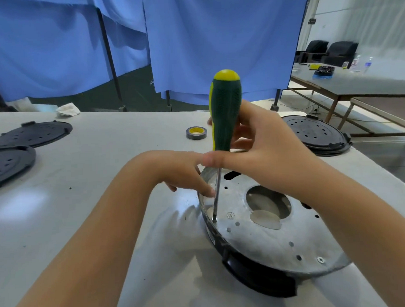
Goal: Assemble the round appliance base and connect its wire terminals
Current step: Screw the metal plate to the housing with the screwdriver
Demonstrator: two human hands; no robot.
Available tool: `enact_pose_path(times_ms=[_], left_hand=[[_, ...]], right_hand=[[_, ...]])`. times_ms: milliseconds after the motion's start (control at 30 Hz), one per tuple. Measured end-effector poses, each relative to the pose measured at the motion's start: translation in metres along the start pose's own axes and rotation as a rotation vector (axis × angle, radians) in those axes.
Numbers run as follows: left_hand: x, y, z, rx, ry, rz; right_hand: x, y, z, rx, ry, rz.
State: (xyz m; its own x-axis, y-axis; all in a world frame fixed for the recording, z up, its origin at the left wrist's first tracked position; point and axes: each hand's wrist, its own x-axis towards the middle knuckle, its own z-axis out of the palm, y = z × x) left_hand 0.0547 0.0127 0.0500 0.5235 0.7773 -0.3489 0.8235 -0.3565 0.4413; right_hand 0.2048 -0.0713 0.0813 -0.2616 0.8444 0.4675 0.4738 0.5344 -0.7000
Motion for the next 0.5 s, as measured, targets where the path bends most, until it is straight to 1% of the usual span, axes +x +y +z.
enact_pose_path(times_ms=[67,100,200,267,300,367,433,500], left_hand=[[-0.012,-0.003,-0.013,-0.068,0.063,0.097],[-0.018,-0.004,-0.019,-0.135,0.131,0.146],[-0.038,0.001,-0.034,-0.456,0.383,0.363],[-0.052,0.011,-0.039,-0.666,0.461,0.506],[-0.058,0.018,-0.038,-0.721,0.481,0.551],[-0.063,0.030,-0.034,-0.690,0.588,0.553],[-0.061,0.041,-0.026,-0.621,0.736,0.489],[-0.056,0.049,-0.020,-0.623,0.839,0.449]], right_hand=[[0.002,-0.002,-0.002,-0.067,0.017,0.018],[0.002,-0.002,-0.002,-0.079,0.023,0.030],[0.003,-0.001,0.004,-0.108,0.047,0.057],[0.005,0.001,0.008,-0.145,0.089,0.105],[0.005,0.003,0.010,-0.169,0.113,0.129],[0.006,0.005,0.012,-0.202,0.159,0.157],[0.007,0.006,0.014,-0.257,0.192,0.163],[0.007,0.007,0.014,-0.295,0.192,0.185]])
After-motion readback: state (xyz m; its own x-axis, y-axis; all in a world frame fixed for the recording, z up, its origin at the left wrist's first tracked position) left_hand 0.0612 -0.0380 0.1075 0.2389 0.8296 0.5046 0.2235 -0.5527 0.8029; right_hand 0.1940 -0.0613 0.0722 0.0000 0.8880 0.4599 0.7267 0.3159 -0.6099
